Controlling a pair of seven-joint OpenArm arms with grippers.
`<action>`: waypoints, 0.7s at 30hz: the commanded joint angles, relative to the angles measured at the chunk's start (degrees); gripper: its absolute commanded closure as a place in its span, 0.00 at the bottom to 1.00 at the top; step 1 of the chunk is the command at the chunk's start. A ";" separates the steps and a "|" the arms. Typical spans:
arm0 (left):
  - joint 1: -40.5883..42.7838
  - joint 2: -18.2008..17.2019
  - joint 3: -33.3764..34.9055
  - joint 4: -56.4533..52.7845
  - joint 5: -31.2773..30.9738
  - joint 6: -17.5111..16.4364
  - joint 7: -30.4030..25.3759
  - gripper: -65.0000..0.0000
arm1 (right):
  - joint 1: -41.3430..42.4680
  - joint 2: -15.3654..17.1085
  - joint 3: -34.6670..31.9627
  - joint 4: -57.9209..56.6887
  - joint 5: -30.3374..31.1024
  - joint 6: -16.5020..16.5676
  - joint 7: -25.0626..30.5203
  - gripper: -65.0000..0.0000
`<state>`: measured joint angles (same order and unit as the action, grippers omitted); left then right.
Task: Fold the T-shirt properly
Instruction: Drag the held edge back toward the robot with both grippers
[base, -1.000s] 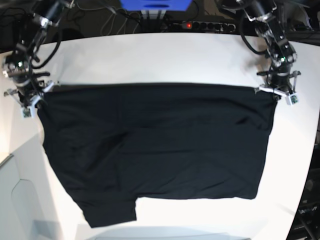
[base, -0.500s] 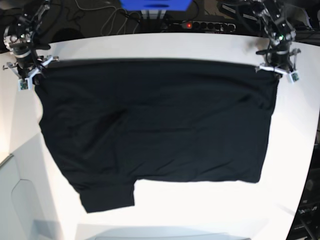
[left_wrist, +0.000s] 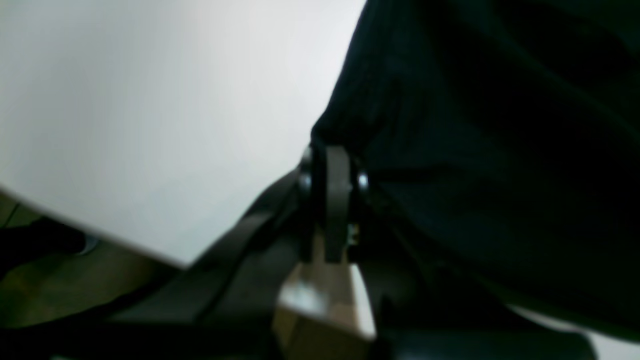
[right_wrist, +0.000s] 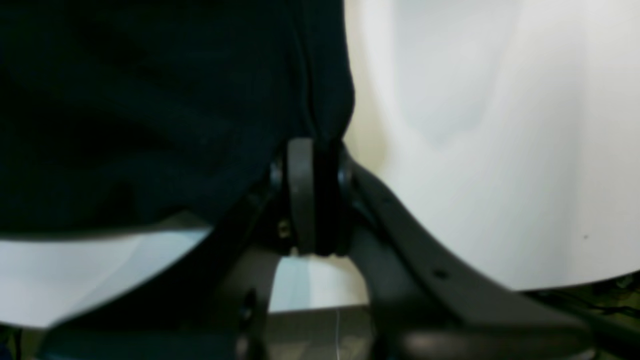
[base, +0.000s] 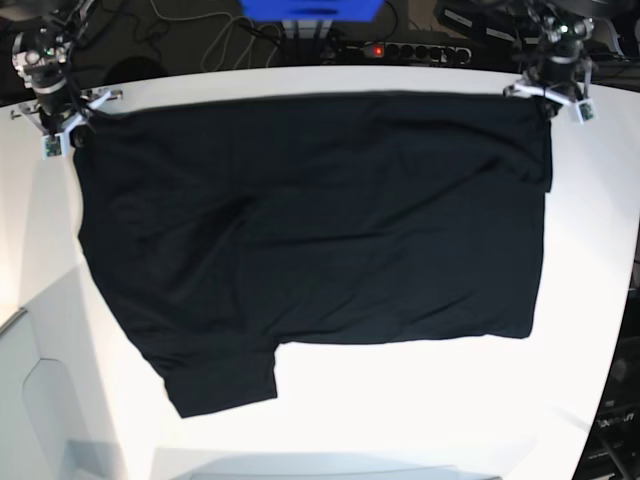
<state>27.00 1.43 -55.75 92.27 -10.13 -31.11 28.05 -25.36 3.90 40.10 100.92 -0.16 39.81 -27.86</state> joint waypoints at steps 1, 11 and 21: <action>0.82 -0.77 -0.30 0.87 -0.02 -0.14 -0.32 1.00 | -0.26 0.63 0.39 1.01 0.47 0.19 1.00 1.00; 3.90 -0.60 -0.03 0.87 -0.02 -0.14 -0.32 1.00 | -0.61 -0.17 0.65 0.92 0.12 0.19 0.65 1.00; 4.34 -0.60 0.14 0.79 -0.02 -0.14 -0.32 1.00 | -1.14 -0.25 1.35 0.83 0.12 0.19 0.82 1.00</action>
<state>30.50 1.13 -55.51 92.38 -10.70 -31.29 26.98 -26.50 3.01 41.10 100.88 -0.64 39.81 -28.23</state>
